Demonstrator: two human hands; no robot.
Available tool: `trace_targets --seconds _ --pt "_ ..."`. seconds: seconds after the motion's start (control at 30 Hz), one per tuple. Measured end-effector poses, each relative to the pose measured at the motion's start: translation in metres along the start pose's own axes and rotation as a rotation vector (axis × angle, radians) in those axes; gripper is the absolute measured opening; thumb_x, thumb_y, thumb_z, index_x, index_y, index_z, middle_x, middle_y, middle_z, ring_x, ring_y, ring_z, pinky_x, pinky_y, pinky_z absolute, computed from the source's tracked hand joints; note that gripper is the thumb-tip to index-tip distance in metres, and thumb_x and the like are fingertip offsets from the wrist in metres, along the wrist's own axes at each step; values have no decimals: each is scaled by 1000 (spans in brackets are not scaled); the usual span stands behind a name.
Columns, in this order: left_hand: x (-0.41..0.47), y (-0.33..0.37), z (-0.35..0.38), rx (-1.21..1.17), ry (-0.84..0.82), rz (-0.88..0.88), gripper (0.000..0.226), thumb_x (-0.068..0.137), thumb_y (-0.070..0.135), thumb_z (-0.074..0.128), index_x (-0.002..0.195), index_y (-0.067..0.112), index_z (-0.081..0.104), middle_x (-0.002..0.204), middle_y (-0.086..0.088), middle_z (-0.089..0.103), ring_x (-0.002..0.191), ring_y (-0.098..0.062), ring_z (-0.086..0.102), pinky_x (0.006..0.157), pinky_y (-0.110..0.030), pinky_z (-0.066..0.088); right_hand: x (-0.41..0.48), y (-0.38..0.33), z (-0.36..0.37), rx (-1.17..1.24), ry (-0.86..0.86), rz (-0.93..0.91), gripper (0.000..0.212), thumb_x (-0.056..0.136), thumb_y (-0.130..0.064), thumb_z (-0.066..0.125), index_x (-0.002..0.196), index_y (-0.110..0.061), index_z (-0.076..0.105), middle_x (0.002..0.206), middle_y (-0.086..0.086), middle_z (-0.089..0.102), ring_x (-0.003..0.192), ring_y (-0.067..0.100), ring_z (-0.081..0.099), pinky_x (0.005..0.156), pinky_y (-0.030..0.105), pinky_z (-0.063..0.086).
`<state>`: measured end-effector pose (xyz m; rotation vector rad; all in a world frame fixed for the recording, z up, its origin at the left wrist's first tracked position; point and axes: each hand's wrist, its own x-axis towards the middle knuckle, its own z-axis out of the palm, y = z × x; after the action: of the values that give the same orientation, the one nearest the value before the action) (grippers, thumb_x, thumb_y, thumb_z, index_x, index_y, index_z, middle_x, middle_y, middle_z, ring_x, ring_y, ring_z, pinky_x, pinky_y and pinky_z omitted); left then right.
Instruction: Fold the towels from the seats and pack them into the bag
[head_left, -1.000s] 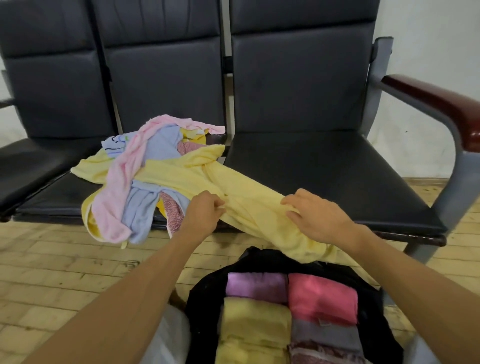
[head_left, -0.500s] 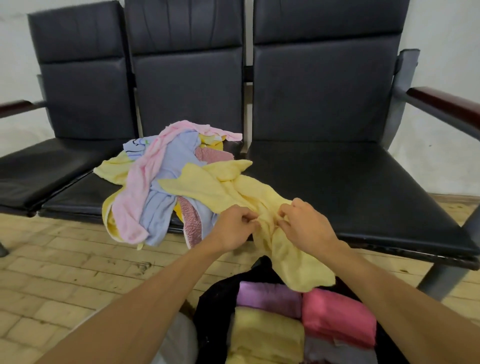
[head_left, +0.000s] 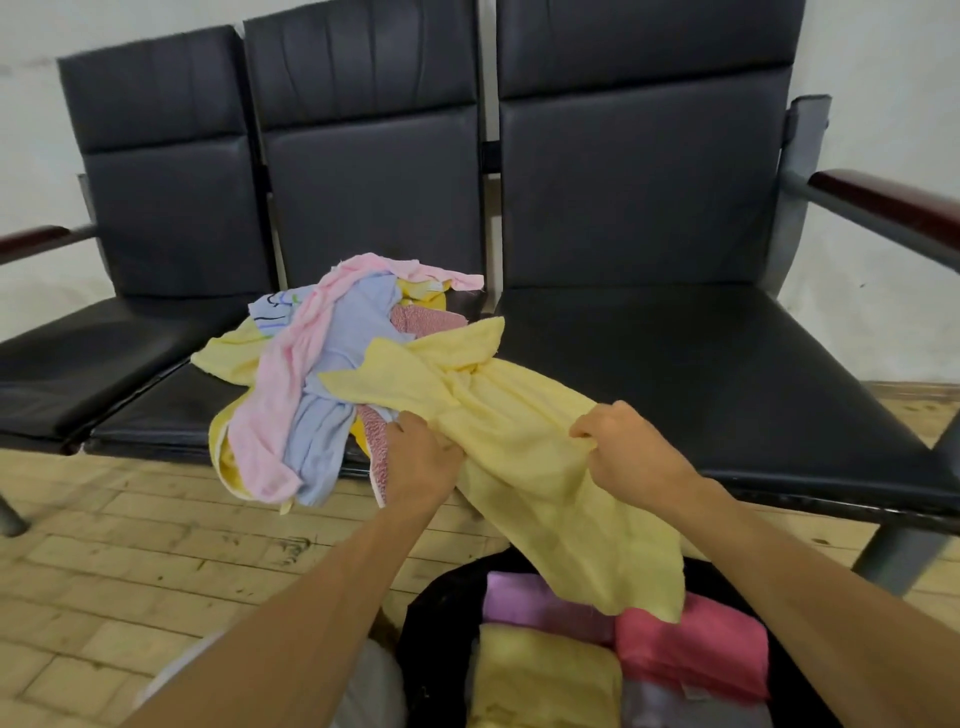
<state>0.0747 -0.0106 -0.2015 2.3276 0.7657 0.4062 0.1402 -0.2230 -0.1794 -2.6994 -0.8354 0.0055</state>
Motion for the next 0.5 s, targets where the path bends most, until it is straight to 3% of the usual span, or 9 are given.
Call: trace_targets --seconds 0.07,0.13,0.23,0.33,0.43,0.5 --pt "0 0 5 13 -40 -20 47 89 23 64 120 -9 47 123 -21 43 110 -30 43 83 -31 34 3 -2 3 20 71 49 25 95 -16 46 109 -12 67 110 2 57 104 18 52 85 33 50" --pt "1 -1 9 0 -90 -14 39 91 26 60 103 -11 56 114 -27 50 97 -30 44 80 -34 38 3 -4 3 3 114 83 21 98 -27 47 96 -11 62 98 0 52 88 18 52 76 33 49" --pt "2 -3 11 -21 -82 31 23 90 19 59 73 8 49 91 -24 56 80 -29 50 66 -34 37 2 -4 3 -22 77 154 28 98 -42 52 109 -17 47 105 0 52 89 23 57 75 35 46" --pt "-2 -1 7 -63 -34 76 20 89 10 59 72 15 50 89 -19 58 75 -27 51 61 -31 34 3 -2 2 -9 47 199 36 97 -41 53 121 -16 44 109 3 59 94 24 60 74 35 45" --pt "-17 13 3 -264 -92 5 10 92 10 54 86 2 55 82 -12 54 69 -18 45 58 -29 34 0 1 0 -7 92 200 12 98 -26 50 103 -15 52 96 2 59 81 20 58 69 33 47" --pt "-24 21 -3 -478 -149 -99 9 93 12 49 87 6 49 80 -8 49 70 -17 43 60 -26 36 -4 2 -5 5 105 211 8 94 -22 51 93 -15 54 93 0 54 77 18 56 68 32 47"
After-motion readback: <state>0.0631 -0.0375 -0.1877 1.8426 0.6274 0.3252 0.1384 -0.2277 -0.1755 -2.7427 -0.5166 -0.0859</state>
